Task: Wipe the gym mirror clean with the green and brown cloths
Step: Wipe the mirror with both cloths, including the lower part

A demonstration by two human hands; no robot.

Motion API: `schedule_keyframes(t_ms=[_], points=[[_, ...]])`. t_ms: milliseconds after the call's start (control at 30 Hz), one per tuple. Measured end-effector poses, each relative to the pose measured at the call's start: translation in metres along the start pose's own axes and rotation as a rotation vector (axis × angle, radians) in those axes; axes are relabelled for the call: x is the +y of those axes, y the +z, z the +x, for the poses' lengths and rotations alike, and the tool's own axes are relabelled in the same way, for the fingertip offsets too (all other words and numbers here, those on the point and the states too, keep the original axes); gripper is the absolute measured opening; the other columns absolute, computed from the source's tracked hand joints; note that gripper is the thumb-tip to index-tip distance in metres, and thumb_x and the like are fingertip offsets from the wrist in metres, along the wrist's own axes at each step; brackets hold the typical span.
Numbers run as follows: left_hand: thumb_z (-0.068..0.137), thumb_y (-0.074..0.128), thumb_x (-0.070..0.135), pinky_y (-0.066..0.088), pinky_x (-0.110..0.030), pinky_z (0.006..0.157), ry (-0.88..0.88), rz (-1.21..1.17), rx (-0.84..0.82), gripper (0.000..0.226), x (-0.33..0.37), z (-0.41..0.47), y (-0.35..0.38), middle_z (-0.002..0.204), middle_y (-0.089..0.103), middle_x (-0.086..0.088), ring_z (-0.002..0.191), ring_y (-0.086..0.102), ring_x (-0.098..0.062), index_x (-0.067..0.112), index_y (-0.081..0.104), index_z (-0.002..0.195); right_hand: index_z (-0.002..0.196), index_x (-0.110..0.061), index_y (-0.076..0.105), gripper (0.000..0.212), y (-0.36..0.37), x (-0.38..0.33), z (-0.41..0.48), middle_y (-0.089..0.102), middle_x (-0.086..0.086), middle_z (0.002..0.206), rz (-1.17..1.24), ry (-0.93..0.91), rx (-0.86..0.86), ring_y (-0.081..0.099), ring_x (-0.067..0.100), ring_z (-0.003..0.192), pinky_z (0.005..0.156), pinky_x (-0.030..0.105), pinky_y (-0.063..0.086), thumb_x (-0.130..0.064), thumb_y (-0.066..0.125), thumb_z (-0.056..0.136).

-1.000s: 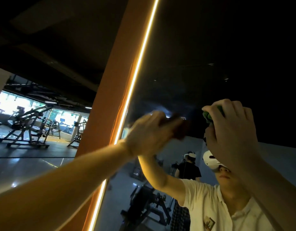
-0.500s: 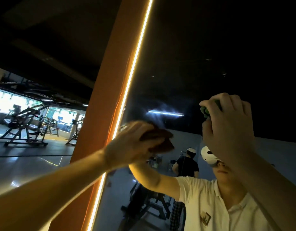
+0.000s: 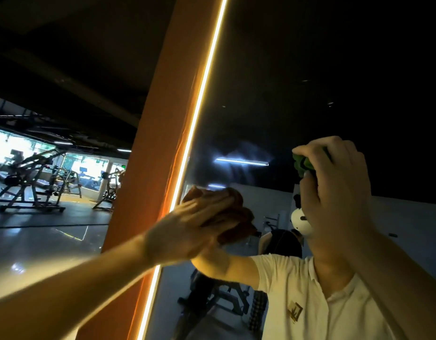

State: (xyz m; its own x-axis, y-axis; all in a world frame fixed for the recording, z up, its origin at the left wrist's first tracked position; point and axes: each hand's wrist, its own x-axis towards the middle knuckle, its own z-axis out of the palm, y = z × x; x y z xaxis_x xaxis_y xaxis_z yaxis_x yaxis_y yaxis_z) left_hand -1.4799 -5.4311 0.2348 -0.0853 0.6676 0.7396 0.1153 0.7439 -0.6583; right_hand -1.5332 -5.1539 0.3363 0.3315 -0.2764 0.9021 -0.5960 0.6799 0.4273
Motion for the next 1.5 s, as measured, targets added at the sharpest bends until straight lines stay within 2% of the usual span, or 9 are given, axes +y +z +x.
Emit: schedule_keyframes(t_ms=[100,233,533,633,767,933,1100,1333,1500], points=[[0.103,0.047,0.019,0.062,-0.048,0.087,-0.233,0.045,0.113,0.040,-0.060,0.036,-0.015,0.146,0.053,-0.018,0.128,0.058,-0.036,0.010,0.058,0.141,0.120,-0.009,0.059,0.039,0.008,-0.017,-0.003,0.056,0.017,0.118,0.009,-0.045,-0.058,0.053,0.034,0.106,0.085,0.044,0.043,-0.016,0.042,0.087],[0.104,0.039,0.025,0.046,-0.050,0.111,-0.522,-0.097,0.242,0.049,-0.076,0.069,-0.005,0.147,0.055,-0.020,0.136,0.053,-0.036,0.001,0.059,0.142,0.118,-0.010,0.059,0.039,0.018,-0.031,-0.007,0.058,0.015,0.114,-0.052,-0.077,-0.111,0.056,0.034,0.102,0.086,0.045,0.041,-0.018,0.041,0.085],[0.110,0.047,0.028,0.043,-0.050,0.116,-0.085,-0.148,0.053,0.034,-0.020,-0.028,0.019,0.158,0.038,-0.014,0.146,0.043,-0.037,0.015,0.051,0.141,0.117,-0.008,0.060,0.037,0.024,-0.033,-0.006,0.055,0.016,0.115,-0.120,-0.057,-0.116,0.051,0.035,0.105,0.088,0.045,0.037,-0.016,0.043,0.085],[0.103,0.056,0.023,0.052,-0.050,0.106,-0.216,-0.012,0.151,0.038,-0.059,0.019,0.009,0.150,0.050,-0.020,0.136,0.051,-0.040,0.008,0.057,0.137,0.120,-0.009,0.058,0.039,0.027,-0.037,-0.007,0.055,0.016,0.117,-0.117,-0.035,-0.115,0.051,0.035,0.107,0.090,0.045,0.037,-0.018,0.042,0.086],[0.101,0.057,0.012,0.040,-0.049,0.117,-0.484,-0.109,0.316,0.045,-0.079,0.057,0.008,0.151,0.051,-0.021,0.144,0.045,-0.035,0.000,0.055,0.144,0.130,-0.009,0.051,0.042,0.029,-0.043,-0.008,0.053,0.018,0.122,0.013,0.043,-0.031,0.050,0.033,0.111,0.090,0.043,0.041,-0.014,0.045,0.089],[0.103,0.057,0.012,0.042,-0.054,0.116,-0.247,-0.258,0.167,0.047,-0.019,-0.035,0.034,0.165,0.033,-0.011,0.150,0.038,-0.032,0.015,0.051,0.150,0.137,-0.003,0.050,0.044,0.031,-0.049,-0.017,0.052,0.019,0.124,0.139,0.118,0.056,0.053,0.033,0.113,0.091,0.034,0.045,-0.007,0.050,0.093],[0.103,0.061,0.015,0.052,-0.045,0.108,-0.024,-0.126,0.003,0.041,-0.031,-0.065,0.019,0.160,0.038,-0.014,0.136,0.054,-0.029,0.017,0.051,0.143,0.135,-0.010,0.045,0.047,0.034,-0.053,-0.019,0.054,0.020,0.123,0.018,0.026,-0.062,0.055,0.037,0.108,0.086,0.048,0.046,-0.011,0.050,0.089],[0.103,0.056,0.014,0.035,-0.049,0.122,-0.443,-0.113,0.240,0.048,-0.091,0.058,0.009,0.156,0.045,-0.022,0.151,0.035,-0.037,0.001,0.051,0.148,0.130,-0.010,0.047,0.042,0.036,-0.055,-0.021,0.054,0.019,0.120,-0.071,0.009,-0.073,0.053,0.036,0.108,0.088,0.046,0.043,-0.015,0.045,0.088],[0.096,0.064,0.003,0.034,-0.057,0.120,-0.318,-0.223,0.140,0.028,-0.021,-0.015,0.028,0.154,0.049,-0.019,0.152,0.034,-0.036,0.007,0.066,0.124,0.129,-0.011,0.047,0.043,0.036,-0.060,-0.030,0.054,0.019,0.122,0.013,0.071,-0.017,0.054,0.035,0.109,0.087,0.044,0.046,-0.005,0.055,0.087]])
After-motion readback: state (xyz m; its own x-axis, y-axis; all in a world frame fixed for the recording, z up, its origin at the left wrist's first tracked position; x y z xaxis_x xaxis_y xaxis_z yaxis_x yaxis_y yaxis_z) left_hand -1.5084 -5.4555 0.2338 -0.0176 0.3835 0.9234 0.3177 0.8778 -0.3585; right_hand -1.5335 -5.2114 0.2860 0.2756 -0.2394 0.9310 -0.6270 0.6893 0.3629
